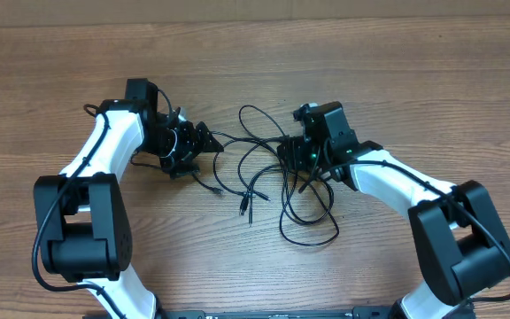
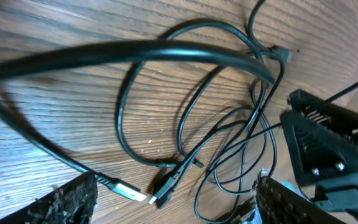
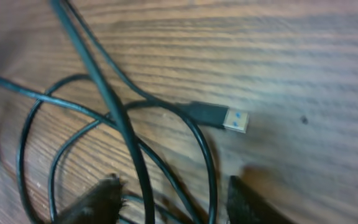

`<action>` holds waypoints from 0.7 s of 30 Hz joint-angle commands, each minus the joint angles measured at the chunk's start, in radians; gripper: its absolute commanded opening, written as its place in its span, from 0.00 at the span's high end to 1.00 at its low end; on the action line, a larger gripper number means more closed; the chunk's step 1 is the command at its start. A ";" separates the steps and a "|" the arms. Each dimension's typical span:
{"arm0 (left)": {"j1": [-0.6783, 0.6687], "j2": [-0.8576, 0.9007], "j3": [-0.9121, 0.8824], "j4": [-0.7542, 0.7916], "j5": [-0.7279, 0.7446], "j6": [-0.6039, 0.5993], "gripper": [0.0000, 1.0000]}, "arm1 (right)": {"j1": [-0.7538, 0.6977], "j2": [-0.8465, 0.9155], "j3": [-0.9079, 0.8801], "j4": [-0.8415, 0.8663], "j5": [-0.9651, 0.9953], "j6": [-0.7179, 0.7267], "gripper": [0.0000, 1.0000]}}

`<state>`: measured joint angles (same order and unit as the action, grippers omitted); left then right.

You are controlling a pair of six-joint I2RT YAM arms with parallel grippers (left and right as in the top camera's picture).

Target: Untangle cables

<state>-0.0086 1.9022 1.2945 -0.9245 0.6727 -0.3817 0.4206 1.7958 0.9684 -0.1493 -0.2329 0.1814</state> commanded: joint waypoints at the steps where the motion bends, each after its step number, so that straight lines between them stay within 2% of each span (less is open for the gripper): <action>1: -0.031 -0.037 -0.001 0.000 -0.003 -0.005 0.18 | 0.006 -0.004 0.034 0.035 -0.064 0.000 0.63; 5: -0.072 -0.037 -0.001 0.021 -0.003 -0.019 0.16 | 0.006 -0.004 0.034 0.056 -0.161 0.000 0.85; 7: -0.094 -0.037 -0.001 0.026 -0.003 -0.028 0.16 | 0.001 -0.004 0.035 0.069 -0.231 0.000 0.91; 12: -0.162 -0.036 -0.002 0.040 -0.003 -0.054 0.14 | -0.034 -0.047 0.118 -0.003 -0.396 0.024 0.96; 19: -0.262 -0.036 -0.002 0.112 -0.047 -0.110 0.12 | -0.042 -0.182 0.372 -0.365 -0.417 -0.011 0.96; 20: -0.276 -0.036 -0.002 0.126 -0.075 -0.140 0.09 | -0.042 -0.200 0.398 -0.397 -0.423 -0.011 0.96; 21: -0.288 -0.036 -0.002 0.137 -0.101 -0.180 0.00 | -0.042 -0.220 0.427 -0.432 -0.431 -0.011 0.96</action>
<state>-0.2672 1.9018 1.2945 -0.8013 0.6418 -0.4744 0.3763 1.6627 1.3125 -0.5480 -0.6109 0.1867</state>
